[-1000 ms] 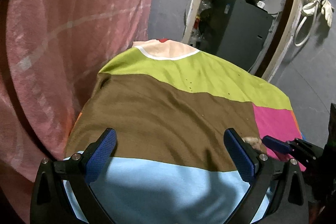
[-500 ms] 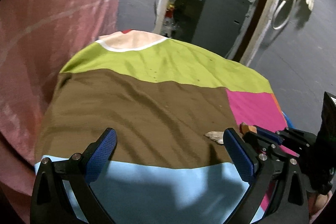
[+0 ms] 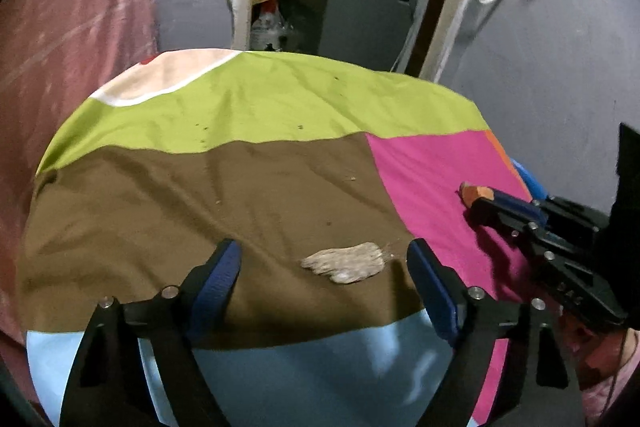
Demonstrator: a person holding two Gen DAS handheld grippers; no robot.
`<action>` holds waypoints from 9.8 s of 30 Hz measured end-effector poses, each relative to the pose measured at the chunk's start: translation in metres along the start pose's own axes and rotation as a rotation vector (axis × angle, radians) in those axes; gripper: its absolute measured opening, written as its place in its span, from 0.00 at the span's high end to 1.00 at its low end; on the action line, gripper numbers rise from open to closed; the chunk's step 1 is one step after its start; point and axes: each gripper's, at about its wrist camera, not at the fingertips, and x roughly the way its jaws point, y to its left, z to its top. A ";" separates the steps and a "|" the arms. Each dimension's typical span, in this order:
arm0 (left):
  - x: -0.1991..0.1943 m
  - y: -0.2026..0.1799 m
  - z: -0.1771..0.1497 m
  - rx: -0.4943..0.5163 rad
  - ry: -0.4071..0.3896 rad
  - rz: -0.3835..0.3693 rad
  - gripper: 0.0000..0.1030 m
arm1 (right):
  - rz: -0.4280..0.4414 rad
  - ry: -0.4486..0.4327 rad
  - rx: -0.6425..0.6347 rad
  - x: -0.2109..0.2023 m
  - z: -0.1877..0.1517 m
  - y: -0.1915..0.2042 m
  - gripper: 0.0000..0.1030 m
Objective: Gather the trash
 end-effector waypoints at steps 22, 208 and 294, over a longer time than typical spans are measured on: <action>-0.006 -0.046 0.002 0.101 -0.100 0.078 0.65 | 0.002 -0.146 0.016 -0.044 -0.006 -0.013 0.92; -0.155 -0.171 -0.122 -0.036 -0.581 0.055 0.03 | -0.555 -0.571 0.223 -0.297 -0.150 -0.017 0.00; -0.153 -0.168 -0.136 -0.004 -0.591 0.095 0.03 | -0.583 -0.521 0.241 -0.276 -0.164 -0.012 0.00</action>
